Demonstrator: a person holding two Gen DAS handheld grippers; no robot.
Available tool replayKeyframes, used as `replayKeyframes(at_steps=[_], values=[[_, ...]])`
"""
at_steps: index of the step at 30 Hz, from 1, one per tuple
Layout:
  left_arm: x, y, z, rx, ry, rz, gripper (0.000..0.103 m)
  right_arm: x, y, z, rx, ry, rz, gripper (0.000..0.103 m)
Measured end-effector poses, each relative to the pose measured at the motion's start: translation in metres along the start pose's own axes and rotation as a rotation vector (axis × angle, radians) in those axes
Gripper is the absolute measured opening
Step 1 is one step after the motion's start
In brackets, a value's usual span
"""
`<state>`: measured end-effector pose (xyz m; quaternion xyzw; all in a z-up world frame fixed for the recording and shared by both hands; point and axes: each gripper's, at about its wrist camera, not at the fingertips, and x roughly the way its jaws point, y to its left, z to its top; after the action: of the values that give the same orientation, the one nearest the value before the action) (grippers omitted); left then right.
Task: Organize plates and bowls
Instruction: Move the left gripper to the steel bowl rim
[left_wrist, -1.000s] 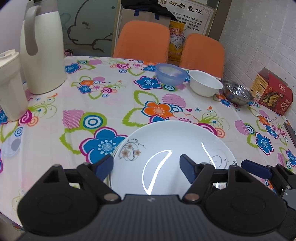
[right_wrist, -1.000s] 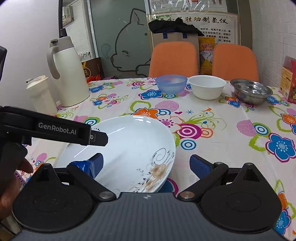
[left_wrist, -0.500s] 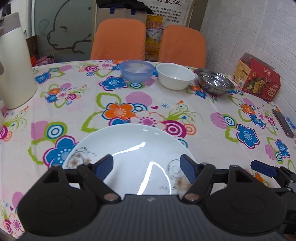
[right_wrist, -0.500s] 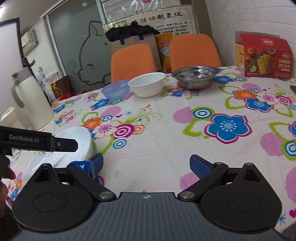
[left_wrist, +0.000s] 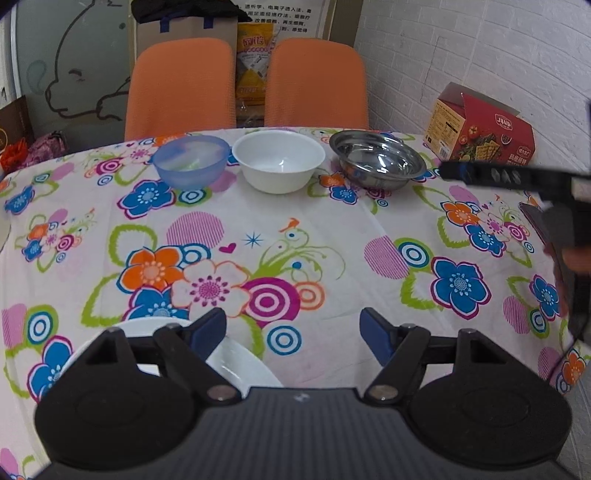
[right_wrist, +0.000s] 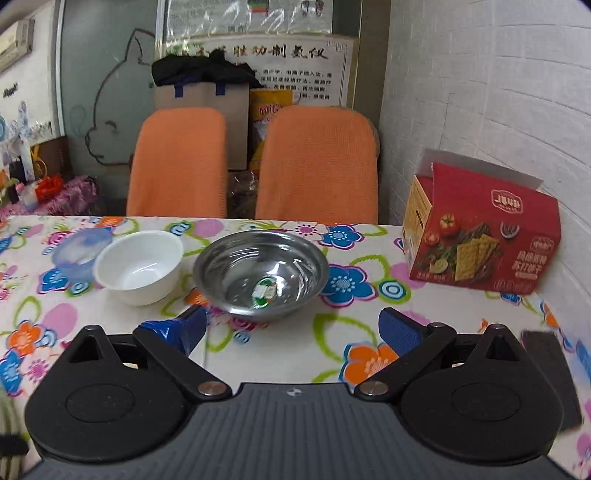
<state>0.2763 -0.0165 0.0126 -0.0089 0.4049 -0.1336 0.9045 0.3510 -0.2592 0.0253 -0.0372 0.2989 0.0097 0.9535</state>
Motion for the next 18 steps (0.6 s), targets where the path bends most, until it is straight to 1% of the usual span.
replayKeyframes(at_steps=[2,4,6,9,12,14,18], values=[[0.004,0.004,0.001,-0.005,0.003,-0.002,0.073,0.038,-0.001,0.022,-0.04,0.072,-0.018,0.087],[0.005,0.012,0.003,-0.013,0.001,0.018,0.073,0.074,0.004,0.035,-0.098,0.157,-0.042,0.087],[0.006,0.023,0.006,-0.04,0.003,0.027,0.073,0.104,0.007,0.04,-0.13,0.235,-0.05,0.087],[0.002,0.042,0.012,-0.089,-0.006,0.033,0.073,0.134,0.008,0.039,-0.129,0.322,-0.054,0.087],[-0.002,0.054,0.015,-0.109,-0.029,0.042,0.073,0.147,0.015,0.035,-0.173,0.371,-0.074,0.087],[-0.002,0.059,0.016,-0.117,-0.033,0.044,0.073,0.151,0.018,0.036,-0.175,0.395,-0.06,0.087],[-0.002,0.063,0.012,-0.132,-0.024,0.022,0.073,0.147,0.022,0.034,-0.183,0.438,-0.048,0.087]])
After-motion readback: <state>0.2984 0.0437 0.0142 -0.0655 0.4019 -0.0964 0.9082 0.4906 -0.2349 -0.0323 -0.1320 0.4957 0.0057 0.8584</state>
